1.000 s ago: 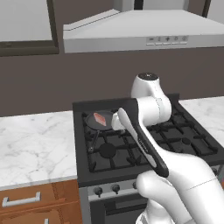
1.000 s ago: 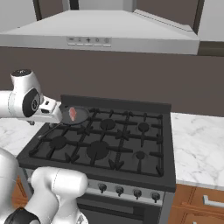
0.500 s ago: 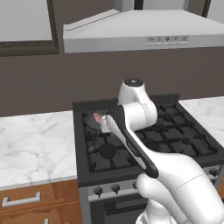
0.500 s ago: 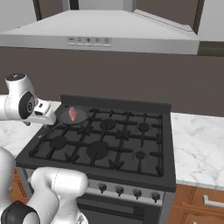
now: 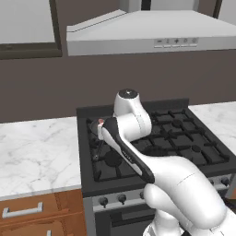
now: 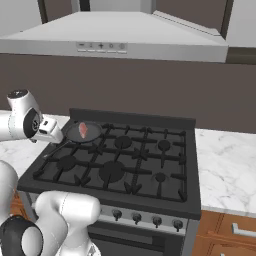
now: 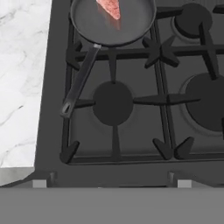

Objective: Pick up the pan with the steak in it and place it on the dining table. Then place the steak on the plate.

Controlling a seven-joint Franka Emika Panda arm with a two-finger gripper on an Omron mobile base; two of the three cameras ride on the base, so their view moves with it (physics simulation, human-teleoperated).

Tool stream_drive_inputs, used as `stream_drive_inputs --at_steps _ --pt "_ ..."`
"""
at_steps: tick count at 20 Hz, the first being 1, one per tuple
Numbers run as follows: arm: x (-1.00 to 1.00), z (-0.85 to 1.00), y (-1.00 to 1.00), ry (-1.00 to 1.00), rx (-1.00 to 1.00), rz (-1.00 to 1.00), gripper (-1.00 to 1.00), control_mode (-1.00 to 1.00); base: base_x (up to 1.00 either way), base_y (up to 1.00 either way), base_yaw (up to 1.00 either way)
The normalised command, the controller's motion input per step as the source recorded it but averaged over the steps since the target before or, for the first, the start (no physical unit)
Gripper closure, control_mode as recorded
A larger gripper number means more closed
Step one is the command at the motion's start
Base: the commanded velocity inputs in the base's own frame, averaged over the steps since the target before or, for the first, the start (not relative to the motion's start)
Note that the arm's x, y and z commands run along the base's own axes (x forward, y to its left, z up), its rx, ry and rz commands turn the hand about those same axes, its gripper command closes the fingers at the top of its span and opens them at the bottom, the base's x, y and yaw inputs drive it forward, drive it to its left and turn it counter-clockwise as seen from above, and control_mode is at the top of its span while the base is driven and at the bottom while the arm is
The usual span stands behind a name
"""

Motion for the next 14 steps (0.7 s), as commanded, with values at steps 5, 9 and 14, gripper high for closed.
stream_drive_inputs --at_steps 5,9,14 --pt "0.3 -0.34 0.12 -0.02 0.0 -0.06 -1.0 -1.0 0.0 0.0 0.0" --pt "0.29 -0.37 0.13 -0.01 0.0 -0.06 -1.0 -1.0 0.0 0.0 0.0" --pt "0.23 -0.4 0.09 0.0 0.0 -0.04 -1.0 -1.0 0.0 0.0 0.0"
